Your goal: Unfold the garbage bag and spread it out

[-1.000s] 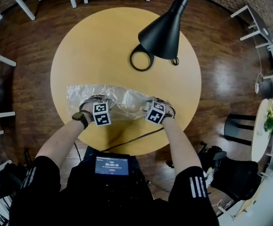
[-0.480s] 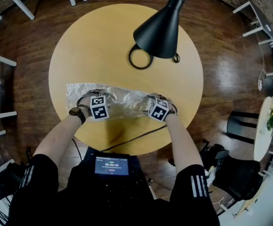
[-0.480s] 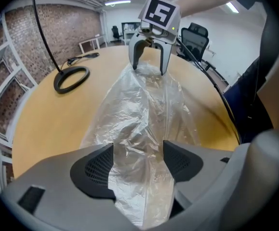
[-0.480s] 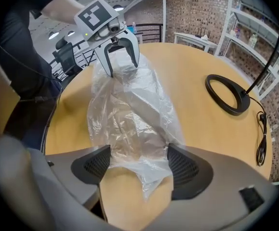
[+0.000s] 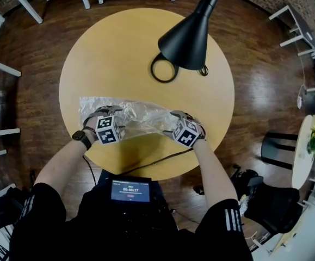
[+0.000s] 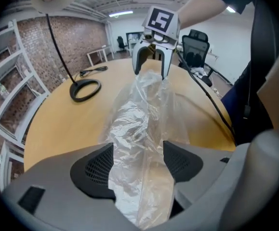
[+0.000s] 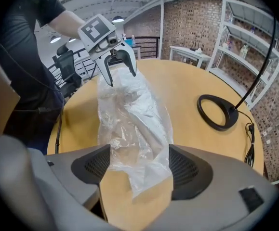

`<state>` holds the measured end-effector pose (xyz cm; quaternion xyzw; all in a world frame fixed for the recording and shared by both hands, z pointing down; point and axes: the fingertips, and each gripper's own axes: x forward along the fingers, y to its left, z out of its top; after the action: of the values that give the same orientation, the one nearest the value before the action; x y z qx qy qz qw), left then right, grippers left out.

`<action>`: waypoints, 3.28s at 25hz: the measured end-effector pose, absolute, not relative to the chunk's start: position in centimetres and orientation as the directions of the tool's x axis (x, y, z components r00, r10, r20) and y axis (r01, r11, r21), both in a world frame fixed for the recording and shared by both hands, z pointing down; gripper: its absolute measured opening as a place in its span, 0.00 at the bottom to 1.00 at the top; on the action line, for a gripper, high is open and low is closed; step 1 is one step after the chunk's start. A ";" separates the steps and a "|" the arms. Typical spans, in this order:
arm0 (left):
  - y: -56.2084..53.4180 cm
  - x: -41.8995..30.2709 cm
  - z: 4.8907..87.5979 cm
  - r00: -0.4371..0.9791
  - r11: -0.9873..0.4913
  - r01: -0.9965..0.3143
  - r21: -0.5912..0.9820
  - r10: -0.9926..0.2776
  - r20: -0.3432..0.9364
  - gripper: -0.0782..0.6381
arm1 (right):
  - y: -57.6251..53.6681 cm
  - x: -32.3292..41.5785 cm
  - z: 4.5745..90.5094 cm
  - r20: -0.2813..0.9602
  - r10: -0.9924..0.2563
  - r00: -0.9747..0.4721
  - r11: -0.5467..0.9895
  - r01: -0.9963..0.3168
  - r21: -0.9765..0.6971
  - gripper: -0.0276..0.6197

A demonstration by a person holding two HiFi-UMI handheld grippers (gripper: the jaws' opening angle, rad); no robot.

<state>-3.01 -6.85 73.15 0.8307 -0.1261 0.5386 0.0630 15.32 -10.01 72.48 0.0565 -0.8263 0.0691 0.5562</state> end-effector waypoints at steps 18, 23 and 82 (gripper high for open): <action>-3.1 -20.1 78.1 0.173 -0.949 -0.300 0.096 0.045 0.984 0.66 | -9.9 10.8 71.4 0.924 0.119 -0.364 0.987 -0.059 -0.150 0.68; -3.7 -20.6 78.5 0.179 -0.944 -0.298 0.138 0.087 0.980 0.73 | -8.7 12.5 74.8 0.930 0.209 -0.303 0.970 -0.057 -0.237 0.68; 2.2 -14.3 57.6 0.605 -0.699 -0.706 0.113 -0.513 0.610 0.80 | -1.9 12.4 48.5 0.305 -0.571 -0.762 0.696 -0.647 -0.311 0.63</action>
<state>-14.33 2.17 57.61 0.8786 -0.3469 0.2782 0.1739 12.37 -1.91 48.45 0.3324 -0.9162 0.2035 0.0927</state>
